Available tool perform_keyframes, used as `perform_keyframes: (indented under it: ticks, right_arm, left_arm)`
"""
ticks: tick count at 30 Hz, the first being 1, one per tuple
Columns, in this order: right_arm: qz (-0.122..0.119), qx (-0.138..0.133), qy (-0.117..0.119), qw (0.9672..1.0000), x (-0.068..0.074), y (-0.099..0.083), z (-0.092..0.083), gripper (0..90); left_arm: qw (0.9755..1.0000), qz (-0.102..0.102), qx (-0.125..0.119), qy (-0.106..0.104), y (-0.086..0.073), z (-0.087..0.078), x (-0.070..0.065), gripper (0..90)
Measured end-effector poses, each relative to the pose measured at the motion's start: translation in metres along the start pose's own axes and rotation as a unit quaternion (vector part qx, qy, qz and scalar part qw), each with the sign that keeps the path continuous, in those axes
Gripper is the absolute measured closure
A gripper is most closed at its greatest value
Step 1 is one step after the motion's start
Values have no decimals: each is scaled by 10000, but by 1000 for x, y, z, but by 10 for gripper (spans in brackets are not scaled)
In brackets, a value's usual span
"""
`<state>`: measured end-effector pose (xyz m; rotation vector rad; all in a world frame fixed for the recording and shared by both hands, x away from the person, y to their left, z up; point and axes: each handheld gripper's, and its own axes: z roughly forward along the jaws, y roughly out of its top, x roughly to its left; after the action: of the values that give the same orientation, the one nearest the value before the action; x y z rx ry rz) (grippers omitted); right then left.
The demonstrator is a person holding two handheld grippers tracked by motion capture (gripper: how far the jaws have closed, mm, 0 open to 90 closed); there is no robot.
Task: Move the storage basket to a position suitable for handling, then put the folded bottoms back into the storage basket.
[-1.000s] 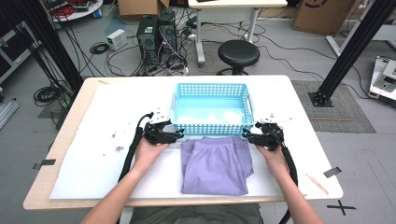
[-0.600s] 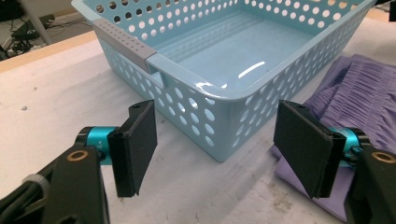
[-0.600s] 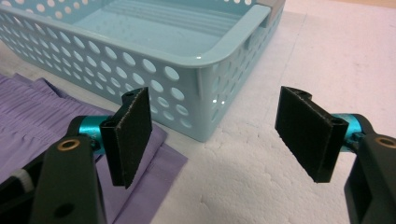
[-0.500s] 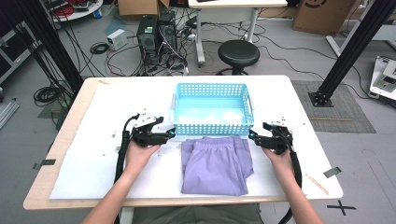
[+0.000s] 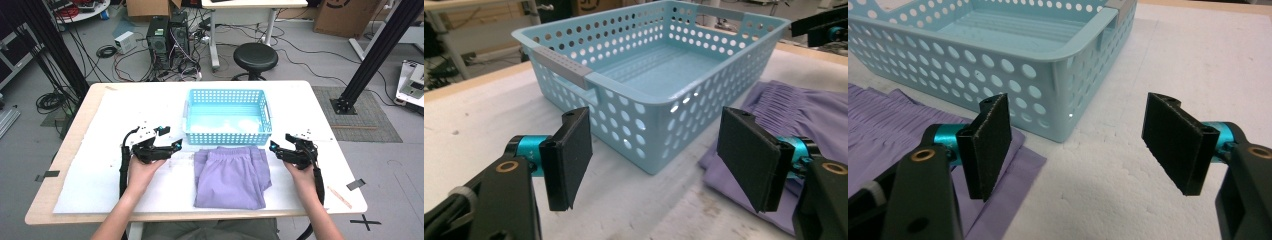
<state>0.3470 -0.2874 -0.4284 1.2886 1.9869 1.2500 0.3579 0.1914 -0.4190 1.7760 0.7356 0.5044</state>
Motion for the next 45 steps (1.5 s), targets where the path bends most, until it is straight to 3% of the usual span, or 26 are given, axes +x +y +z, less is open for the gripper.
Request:
perform_keyframes:
  ticks: [1,7,10,12,15,19,24,26,29,32,34,38,43,45]
  right_arm:
    - [-24,18,10,10000,1,0,0,285]
    - [-184,-15,16,9998,5,1,0,285]
    - [-210,-46,47,9998,6,1,-1,285]
    - [-206,-101,67,9997,6,2,-2,285]
    - [-241,-206,119,9994,10,6,-7,281]
    - [-510,-243,154,9983,23,9,-9,209]
    - [-665,-299,254,9970,33,7,-10,209]
    - [-673,-259,334,9968,35,7,-12,209]
    - [-599,-220,388,9972,34,5,-14,209]
    - [-538,-169,334,9978,33,2,-18,209]
    - [-549,-193,312,9978,33,-1,-22,209]
    - [-540,-180,262,9980,35,-5,-30,210]
    - [-523,-60,226,9984,40,-11,-35,211]
    - [-481,-22,267,9985,42,-14,-35,211]
  left_arm:
    - [10000,-29,19,36,1,-1,-1,226]
    - [9998,-81,207,-21,1,-4,-1,222]
    - [9996,-200,170,-82,1,-5,0,222]
    - [9993,-289,60,-237,2,-7,0,222]
    - [9994,-229,2,-256,3,-10,-3,222]
    - [9995,-198,-21,-238,5,-12,-7,228]
    - [9999,108,49,7,7,-13,-14,228]
    - [9999,117,56,-58,8,-13,-16,228]
    - [9996,-63,109,-247,7,-14,-21,228]
    - [9987,-354,-71,-364,0,-18,-27,250]
    - [9987,-356,-145,-326,-3,-19,-31,275]
    - [9991,-174,-14,-390,-8,-18,-45,275]
    - [9960,-434,314,-712,-13,-13,-61,275]
    - [9952,-477,451,-727,-14,-11,-67,275]
